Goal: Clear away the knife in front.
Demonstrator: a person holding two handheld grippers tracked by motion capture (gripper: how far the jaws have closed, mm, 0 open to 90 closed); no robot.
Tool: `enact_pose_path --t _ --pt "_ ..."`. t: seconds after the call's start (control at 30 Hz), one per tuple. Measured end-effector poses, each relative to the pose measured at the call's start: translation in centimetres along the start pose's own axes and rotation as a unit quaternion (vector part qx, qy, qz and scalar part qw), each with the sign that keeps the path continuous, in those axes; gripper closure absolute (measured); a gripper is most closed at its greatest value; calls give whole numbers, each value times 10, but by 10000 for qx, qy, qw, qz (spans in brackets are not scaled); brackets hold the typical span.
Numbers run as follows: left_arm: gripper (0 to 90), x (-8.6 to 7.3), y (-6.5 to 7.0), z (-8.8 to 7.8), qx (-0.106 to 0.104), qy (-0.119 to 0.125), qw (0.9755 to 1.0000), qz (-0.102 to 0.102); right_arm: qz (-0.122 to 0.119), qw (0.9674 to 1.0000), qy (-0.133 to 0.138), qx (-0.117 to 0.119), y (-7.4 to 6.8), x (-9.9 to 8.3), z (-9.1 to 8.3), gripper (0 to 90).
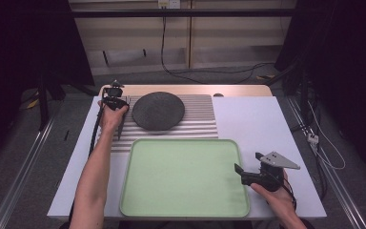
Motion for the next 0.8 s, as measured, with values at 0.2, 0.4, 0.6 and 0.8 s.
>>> enact_pose_path --t 0.2,0.4,0.6,0.8 --pt "792 -2 -2 -4 -159 -280 9995 -49 -7 10000 11 6 -1 0 0 95" --pt "797 -3 -1 -7 -173 -508 9985 116 -19 10000 0 -9 0 0 0 95" --pt "798 -5 1 -9 -89 -550 9981 255 -14 10000 -17 -13 0 0 1 95" --pt "800 -6 2 -9 -6 -550 9979 350 -13 10000 -23 -14 -1 0 1 95"
Point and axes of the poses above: each handheld gripper's, and its own axes: z roughly forward along the jaws, x roughly out of its top, y roughly to its right, the point moved 6 cm from there along z, roughly forward along the jaws, and after that the axes turned 3 degrees about z, right-handed, at the moved point
